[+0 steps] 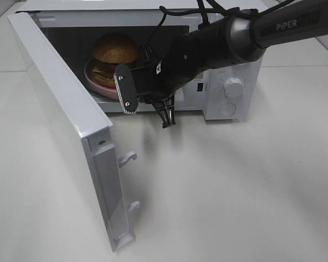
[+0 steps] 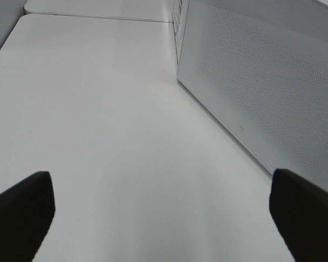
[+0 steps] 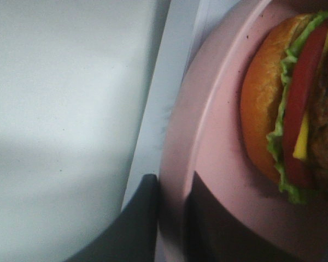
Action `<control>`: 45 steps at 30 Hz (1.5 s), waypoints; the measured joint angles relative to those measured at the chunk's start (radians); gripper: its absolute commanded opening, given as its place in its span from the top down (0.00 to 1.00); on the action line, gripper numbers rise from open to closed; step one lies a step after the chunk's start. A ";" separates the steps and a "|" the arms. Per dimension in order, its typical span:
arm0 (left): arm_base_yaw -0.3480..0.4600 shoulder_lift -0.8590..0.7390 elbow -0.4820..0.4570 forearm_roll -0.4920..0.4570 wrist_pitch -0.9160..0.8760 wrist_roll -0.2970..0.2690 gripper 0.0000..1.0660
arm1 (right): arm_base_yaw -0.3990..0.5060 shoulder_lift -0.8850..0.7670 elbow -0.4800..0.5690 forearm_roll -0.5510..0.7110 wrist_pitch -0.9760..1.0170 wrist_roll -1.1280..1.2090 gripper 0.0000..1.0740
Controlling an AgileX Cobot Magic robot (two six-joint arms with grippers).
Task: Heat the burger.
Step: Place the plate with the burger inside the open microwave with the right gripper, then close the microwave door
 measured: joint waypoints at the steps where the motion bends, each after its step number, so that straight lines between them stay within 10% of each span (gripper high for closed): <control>1: 0.000 0.000 0.000 0.000 0.000 0.000 0.06 | 0.000 0.000 0.000 0.000 0.000 0.000 0.92; 13: 0.000 0.000 0.000 0.000 0.000 0.000 0.06 | -0.002 -0.001 -0.008 -0.005 -0.029 0.034 0.63; 22: 0.000 0.000 0.000 0.000 0.000 0.000 0.06 | 0.000 -0.012 0.001 -0.038 -0.007 0.129 0.60; 45: 0.000 0.000 0.000 0.000 0.000 0.000 0.06 | 0.005 -0.358 0.473 -0.076 -0.143 0.156 0.31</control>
